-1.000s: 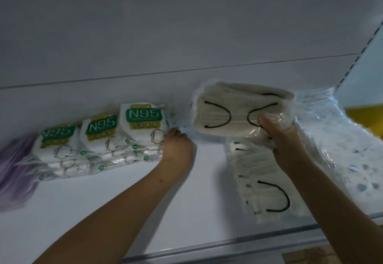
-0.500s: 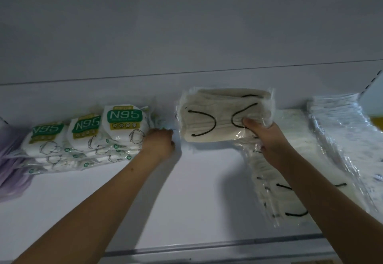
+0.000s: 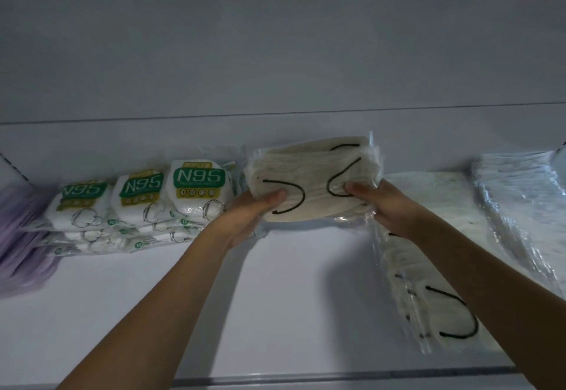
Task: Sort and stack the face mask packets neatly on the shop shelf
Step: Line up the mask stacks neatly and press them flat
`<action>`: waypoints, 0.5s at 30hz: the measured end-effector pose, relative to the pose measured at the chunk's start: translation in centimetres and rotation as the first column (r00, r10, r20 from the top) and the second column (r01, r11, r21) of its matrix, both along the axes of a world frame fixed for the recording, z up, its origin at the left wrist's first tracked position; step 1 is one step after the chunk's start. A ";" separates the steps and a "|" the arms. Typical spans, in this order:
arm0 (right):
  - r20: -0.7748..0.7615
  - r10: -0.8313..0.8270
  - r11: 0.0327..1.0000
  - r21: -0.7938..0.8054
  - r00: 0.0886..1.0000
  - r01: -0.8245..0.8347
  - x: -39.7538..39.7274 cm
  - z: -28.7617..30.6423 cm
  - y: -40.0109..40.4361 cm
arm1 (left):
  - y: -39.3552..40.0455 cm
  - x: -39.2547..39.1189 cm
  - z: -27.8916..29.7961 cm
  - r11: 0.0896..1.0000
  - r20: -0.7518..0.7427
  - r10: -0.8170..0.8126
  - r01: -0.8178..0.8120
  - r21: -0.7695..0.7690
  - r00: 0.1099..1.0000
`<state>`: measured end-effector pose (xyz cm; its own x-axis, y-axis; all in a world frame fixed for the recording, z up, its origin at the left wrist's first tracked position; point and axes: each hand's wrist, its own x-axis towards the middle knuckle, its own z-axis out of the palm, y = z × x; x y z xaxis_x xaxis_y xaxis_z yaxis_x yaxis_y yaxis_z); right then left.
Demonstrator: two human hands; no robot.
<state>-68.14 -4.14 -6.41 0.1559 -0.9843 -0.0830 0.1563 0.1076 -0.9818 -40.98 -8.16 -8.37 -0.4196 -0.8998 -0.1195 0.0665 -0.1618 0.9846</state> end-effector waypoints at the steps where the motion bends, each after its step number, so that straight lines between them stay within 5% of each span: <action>1: 0.003 0.022 1.000 0.006 1.000 -0.022 -0.2 0.0 -0.3 | 0.0 -0.1 0.1 1.000 -0.030 0.007 -0.007 0.001 1.000; 7: 0.016 0.065 0.998 0.023 0.998 -0.065 -2.2 0.1 -1.3 | -0.3 -1.3 0.3 1.000 -0.152 0.025 -0.025 -0.004 0.988; 10: 0.029 0.089 0.995 0.035 0.996 -0.090 -2.7 0.0 -1.4 | -0.3 -1.5 0.3 1.000 -0.100 0.013 -0.014 -0.013 0.995; 15: -0.264 0.191 0.977 -0.044 0.945 -0.210 -3.5 0.4 -2.0 | -1.5 -0.4 0.2 0.980 0.100 0.196 -0.191 -0.055 0.975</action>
